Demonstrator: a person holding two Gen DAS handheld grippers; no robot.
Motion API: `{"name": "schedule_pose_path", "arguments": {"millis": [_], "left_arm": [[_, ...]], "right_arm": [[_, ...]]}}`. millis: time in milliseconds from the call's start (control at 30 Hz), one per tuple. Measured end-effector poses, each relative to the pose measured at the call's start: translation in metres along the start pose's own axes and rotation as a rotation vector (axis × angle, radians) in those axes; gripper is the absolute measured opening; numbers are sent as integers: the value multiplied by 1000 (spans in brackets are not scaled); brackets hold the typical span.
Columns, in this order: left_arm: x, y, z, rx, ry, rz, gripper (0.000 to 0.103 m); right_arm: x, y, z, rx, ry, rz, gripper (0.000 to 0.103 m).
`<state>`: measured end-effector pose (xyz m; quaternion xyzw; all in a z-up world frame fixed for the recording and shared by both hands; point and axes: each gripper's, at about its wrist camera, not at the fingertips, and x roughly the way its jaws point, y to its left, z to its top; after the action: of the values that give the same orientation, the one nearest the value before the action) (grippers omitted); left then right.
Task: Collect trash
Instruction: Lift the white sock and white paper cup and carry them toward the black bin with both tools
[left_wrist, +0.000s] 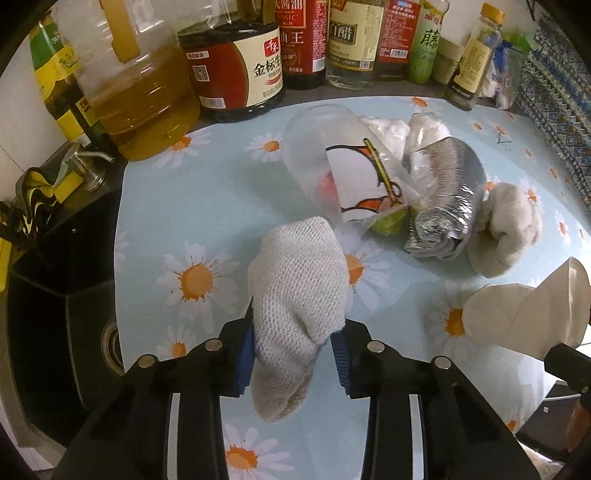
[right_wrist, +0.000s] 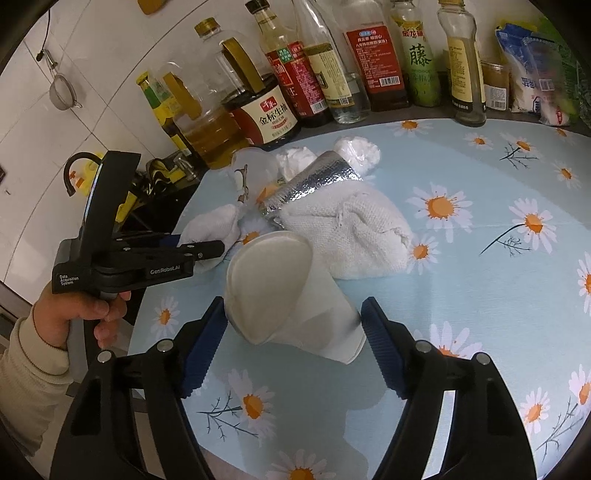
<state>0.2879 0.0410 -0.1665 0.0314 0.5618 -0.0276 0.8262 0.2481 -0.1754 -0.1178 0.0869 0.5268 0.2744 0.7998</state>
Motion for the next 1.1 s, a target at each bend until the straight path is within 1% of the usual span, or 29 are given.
{"name": "schedule_pose_path", "arguments": {"millis": [333,367,767,1100], "left_arm": [[-43,-9,-21,-10,-72,-22,34],[-48,-10,-24,-9,-62,-30,34],[-104,-17,-78,-20,-138,-60,34],[-133,-26,-122,-21,-167,-91,34]], "right_arm": [[-26,14,-12,-3,-45,-9,74],[-29,17,-14,-5,-52,-9,74],[-75,49,-45,-18,-145,-15,74],[-93,73,-78,-22,-160,-10,74]]}}
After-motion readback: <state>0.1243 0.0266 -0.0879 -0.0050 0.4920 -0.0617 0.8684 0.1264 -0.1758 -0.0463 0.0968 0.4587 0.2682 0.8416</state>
